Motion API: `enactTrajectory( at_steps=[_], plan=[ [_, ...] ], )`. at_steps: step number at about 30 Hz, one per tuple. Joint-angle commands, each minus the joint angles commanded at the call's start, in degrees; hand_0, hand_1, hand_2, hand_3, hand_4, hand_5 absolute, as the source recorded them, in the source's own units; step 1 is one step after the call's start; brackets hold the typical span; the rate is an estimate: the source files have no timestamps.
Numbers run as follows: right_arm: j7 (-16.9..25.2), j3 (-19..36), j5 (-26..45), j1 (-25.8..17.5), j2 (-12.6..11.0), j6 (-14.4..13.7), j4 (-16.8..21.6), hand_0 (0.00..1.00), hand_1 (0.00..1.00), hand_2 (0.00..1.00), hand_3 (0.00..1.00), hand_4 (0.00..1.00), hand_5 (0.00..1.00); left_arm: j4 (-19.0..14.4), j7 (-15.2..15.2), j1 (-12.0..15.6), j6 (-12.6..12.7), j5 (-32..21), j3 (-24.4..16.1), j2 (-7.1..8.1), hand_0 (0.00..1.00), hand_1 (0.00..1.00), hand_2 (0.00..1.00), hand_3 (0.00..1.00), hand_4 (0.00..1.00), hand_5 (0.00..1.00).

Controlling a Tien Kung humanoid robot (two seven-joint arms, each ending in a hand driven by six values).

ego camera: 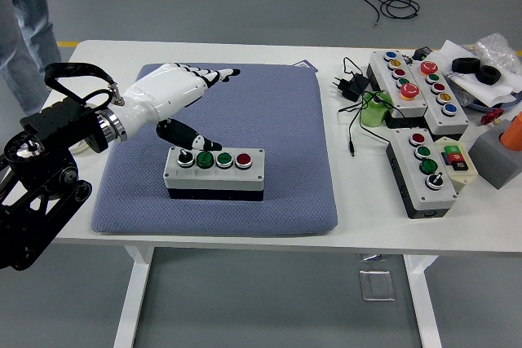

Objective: Pick up the button,place it on the desk,press the button,press the button

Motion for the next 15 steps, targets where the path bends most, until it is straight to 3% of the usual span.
enactTrajectory(
  at_steps=[2,3,6,8,9,15],
  plan=[
    [-0.02,0.05,-0.08,0.01,0.00,0.02,0.00,0.630,0.548,0.622,0.570,0.307,0.241,-2.38,1.94,0.25,1.51,-1.99,-0.02,0.34,0.530,0.596,0.686,0.998,0.998,0.766],
    [-0.01,0.03,-0.04,0.01,0.00,0.01,0.00,0.630,0.547,0.622,0.571,0.308,0.244,-3.70,2.91,0.39,1.98,-3.50,0.11,0.54,0.130,0.090,0.128,0.806,0.947,0.998],
    [0.03,-0.12,0.15,0.04,-0.01,-0.02,0.00,0.630,0.547,0.622,0.571,0.308,0.244,-6.45,5.03,0.97,1.82,-6.82,0.69,0.88,0.130,0.090,0.128,0.806,0.947,0.998],
    [0.04,-0.13,0.23,0.06,0.01,-0.06,0.00,0.630,0.547,0.622,0.571,0.308,0.244,-7.67,7.09,1.22,-0.75,-8.13,1.00,0.82,0.130,0.090,0.128,0.806,0.947,0.998],
    [0.03,-0.07,0.11,0.08,0.01,-0.05,0.00,0.630,0.548,0.622,0.569,0.309,0.248,-7.90,7.83,1.31,-1.86,-8.84,1.13,0.80,0.054,0.002,0.040,0.740,0.886,0.998],
    [0.09,-0.05,0.15,0.09,0.01,-0.09,0.00,0.630,0.549,0.623,0.569,0.310,0.248,-8.12,12.69,1.80,-12.76,-14.19,1.95,0.83,0.050,0.002,0.030,0.739,0.857,0.998]
  ],
)
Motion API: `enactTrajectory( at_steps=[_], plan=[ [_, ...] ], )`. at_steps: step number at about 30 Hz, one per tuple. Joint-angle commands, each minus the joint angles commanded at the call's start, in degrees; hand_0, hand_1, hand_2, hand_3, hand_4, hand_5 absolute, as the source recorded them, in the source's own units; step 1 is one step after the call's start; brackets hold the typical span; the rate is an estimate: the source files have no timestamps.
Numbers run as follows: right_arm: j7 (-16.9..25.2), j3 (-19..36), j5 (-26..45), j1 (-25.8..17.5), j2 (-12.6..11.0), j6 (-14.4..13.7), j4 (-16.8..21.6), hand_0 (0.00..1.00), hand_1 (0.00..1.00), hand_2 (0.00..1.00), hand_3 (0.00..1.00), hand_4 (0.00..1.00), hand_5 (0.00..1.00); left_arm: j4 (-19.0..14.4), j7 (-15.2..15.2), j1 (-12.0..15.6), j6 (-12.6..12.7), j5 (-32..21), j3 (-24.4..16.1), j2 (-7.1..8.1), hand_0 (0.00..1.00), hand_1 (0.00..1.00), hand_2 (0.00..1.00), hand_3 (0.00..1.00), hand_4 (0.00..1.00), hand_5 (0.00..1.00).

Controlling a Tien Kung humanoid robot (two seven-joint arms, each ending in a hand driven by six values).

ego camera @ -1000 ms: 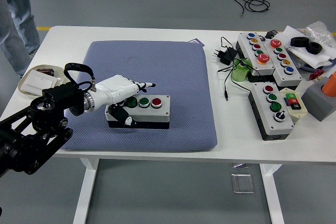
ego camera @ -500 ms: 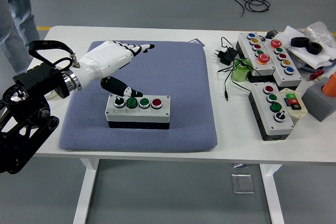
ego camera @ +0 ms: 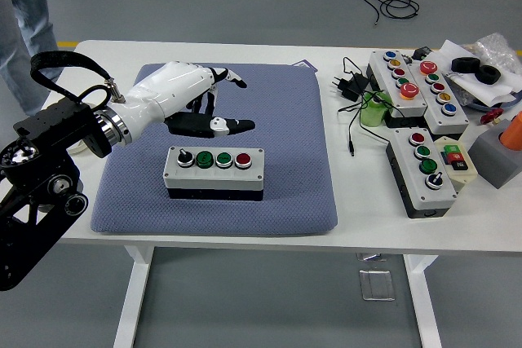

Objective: Pick up the button,place it on the desk,press the button,press the button

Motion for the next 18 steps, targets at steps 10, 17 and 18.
enactTrajectory(
  at_steps=[10,17,18],
  plan=[
    [-0.04,-0.13,0.12,-0.20,-0.06,0.08,0.00,0.630,0.548,0.623,0.569,0.310,0.250,0.27,3.12,0.28,-7.96,-1.70,1.26,0.26,0.049,0.002,0.024,0.736,0.848,0.998],
    [-0.05,-0.30,0.28,-0.37,-0.09,0.08,0.00,0.630,0.548,0.623,0.570,0.309,0.249,0.80,4.05,0.70,-9.68,-2.06,2.34,0.42,0.048,0.002,0.023,0.736,0.846,0.998],
    [-0.04,-0.30,0.31,-0.41,-0.09,0.06,0.00,0.630,0.548,0.623,0.569,0.309,0.252,0.95,4.07,0.73,-9.75,-2.07,2.55,0.40,0.047,0.002,0.023,0.736,0.839,0.998]
  ],
)
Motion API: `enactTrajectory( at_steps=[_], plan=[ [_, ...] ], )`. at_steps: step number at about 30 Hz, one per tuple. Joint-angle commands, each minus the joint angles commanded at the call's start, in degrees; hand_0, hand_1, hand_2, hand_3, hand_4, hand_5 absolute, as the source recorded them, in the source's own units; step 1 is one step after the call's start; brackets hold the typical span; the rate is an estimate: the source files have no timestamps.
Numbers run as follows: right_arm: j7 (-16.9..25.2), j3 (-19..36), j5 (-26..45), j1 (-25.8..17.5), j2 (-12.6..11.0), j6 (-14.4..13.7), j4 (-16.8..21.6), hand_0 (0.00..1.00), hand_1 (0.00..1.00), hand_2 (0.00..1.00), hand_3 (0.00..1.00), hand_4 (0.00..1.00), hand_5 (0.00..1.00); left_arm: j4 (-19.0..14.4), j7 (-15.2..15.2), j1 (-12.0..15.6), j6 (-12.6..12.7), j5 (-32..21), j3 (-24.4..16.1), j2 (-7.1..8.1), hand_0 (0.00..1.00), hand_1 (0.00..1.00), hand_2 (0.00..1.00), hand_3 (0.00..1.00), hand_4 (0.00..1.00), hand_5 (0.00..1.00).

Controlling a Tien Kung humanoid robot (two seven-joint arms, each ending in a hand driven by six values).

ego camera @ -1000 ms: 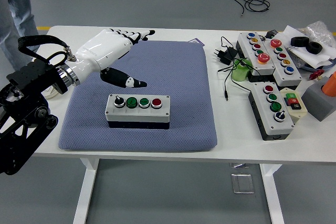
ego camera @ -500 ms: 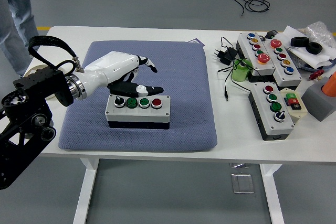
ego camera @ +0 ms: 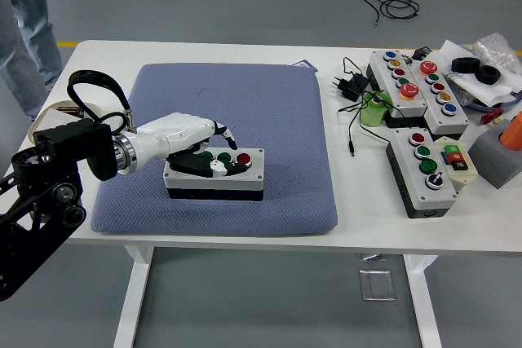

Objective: Pick up the button,place it on the desk,press the button,press the button

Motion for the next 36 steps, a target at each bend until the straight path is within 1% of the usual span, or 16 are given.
enactTrajectory(
  at_steps=[5,12,19,23,26,31,34,36],
  plan=[
    [0.02,0.06,-0.06,-0.08,0.00,-0.01,0.00,0.630,0.548,0.623,0.569,0.309,0.252,1.04,0.00,-0.05,0.08,0.06,0.66,-0.02,0.047,0.002,0.023,0.736,0.839,0.998],
    [0.00,0.05,-0.04,0.08,0.05,-0.01,0.00,0.630,0.548,0.622,0.569,0.309,0.249,3.85,-0.49,-0.35,1.32,0.29,0.95,-0.25,0.047,0.002,0.025,0.739,0.835,0.998],
    [0.00,-0.07,0.02,0.22,0.07,0.02,0.00,0.630,0.548,0.622,0.568,0.308,0.249,4.57,-0.37,-0.53,1.19,0.45,1.66,-0.23,0.047,0.002,0.026,0.741,0.829,0.998],
    [-0.01,-0.09,0.00,0.25,0.07,0.02,0.00,0.630,0.548,0.622,0.568,0.308,0.249,5.92,-0.65,-0.77,1.67,1.11,2.60,-0.27,0.047,0.002,0.026,0.741,0.829,0.998],
    [0.00,-0.10,0.01,0.24,0.06,0.03,0.00,0.630,0.548,0.622,0.568,0.307,0.248,6.87,-0.43,-0.77,1.34,1.43,3.04,-0.17,0.048,0.002,0.026,0.740,0.829,0.998],
    [0.00,-0.05,-0.02,0.24,0.08,0.01,0.00,0.630,0.548,0.622,0.568,0.307,0.248,7.00,-0.28,-0.72,0.77,1.28,3.45,-0.06,0.048,0.002,0.026,0.740,0.827,0.998],
    [0.00,-0.01,-0.06,0.22,0.08,0.01,0.00,0.630,0.548,0.622,0.568,0.307,0.248,6.61,-0.50,-0.65,1.11,1.24,3.16,-0.16,0.048,0.002,0.026,0.740,0.827,0.998],
    [0.00,0.03,-0.16,0.23,0.07,0.03,0.00,0.630,0.548,0.621,0.568,0.307,0.246,5.61,-0.88,-0.68,2.33,1.22,2.50,-0.27,0.047,0.002,0.026,0.747,0.827,0.998]
  ],
)
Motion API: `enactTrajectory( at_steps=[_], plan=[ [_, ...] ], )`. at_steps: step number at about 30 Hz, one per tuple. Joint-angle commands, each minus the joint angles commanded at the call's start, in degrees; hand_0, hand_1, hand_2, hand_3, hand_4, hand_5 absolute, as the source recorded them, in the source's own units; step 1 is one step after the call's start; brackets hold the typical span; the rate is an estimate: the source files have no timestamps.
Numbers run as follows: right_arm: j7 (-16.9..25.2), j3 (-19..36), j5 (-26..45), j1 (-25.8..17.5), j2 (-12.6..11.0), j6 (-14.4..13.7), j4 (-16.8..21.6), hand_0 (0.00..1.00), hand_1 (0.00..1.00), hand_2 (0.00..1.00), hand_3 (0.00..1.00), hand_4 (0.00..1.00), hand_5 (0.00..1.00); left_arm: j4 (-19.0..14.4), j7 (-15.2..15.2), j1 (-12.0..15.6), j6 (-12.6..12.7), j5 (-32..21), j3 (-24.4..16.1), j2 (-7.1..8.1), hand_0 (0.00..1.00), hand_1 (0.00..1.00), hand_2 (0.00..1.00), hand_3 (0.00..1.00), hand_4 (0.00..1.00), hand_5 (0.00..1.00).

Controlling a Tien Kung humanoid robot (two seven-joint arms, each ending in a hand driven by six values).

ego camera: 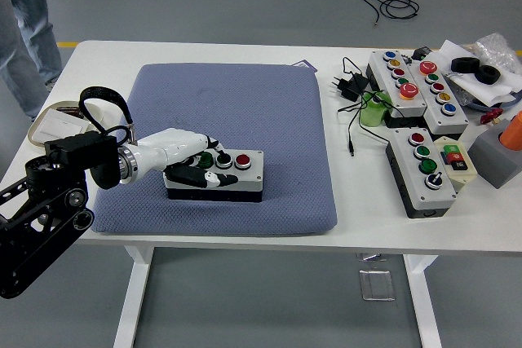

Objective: Pick up the button,place it on the desk,press the button,press the button

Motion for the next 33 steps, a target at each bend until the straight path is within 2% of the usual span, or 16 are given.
enactTrajectory(
  at_steps=[6,12,21,33],
  plan=[
    [-0.02,-0.02,-0.01,0.02,-0.02,0.05,0.00,0.630,0.548,0.621,0.568,0.307,0.246,-2.77,-0.48,-0.34,2.65,-0.06,-0.46,-0.90,0.047,0.002,0.026,0.747,0.827,0.998],
    [-0.07,0.03,-0.15,0.05,-0.01,0.10,0.00,0.630,0.548,0.622,0.568,0.306,0.244,-2.88,-0.52,-0.96,2.86,-0.83,0.57,-1.93,0.046,0.002,0.026,0.748,0.825,0.998],
    [-0.04,-0.03,0.01,0.10,-0.02,-0.01,0.00,0.630,0.548,0.621,0.569,0.306,0.243,-0.04,-0.48,-1.50,2.67,-1.72,1.73,-2.74,0.046,0.002,0.026,0.748,0.823,0.998],
    [-0.07,-0.04,-0.03,0.17,0.02,0.02,0.00,0.630,0.548,0.622,0.569,0.307,0.241,4.35,-0.62,-1.19,2.42,-2.25,3.29,-2.83,0.046,0.002,0.027,0.751,0.821,0.998]
  ],
)
